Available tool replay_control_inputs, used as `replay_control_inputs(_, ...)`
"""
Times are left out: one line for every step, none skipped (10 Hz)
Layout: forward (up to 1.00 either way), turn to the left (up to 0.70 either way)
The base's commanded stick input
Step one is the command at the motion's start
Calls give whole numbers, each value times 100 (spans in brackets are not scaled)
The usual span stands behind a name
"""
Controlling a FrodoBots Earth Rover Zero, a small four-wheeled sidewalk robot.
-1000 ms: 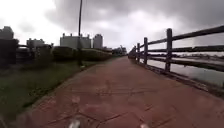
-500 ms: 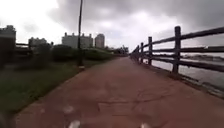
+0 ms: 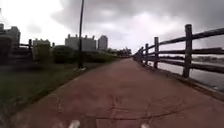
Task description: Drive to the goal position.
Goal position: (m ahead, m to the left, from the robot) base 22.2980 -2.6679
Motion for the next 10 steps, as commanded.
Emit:
replay_control_inputs(70,0)
replay_control_inputs(70,0)
replay_control_inputs(70,0)
replay_control_inputs(70,0)
replay_control_inputs(70,0)
replay_control_inputs(70,0)
replay_control_inputs(70,0)
replay_control_inputs(70,0)
replay_control_inputs(70,0)
replay_control_inputs(70,0)
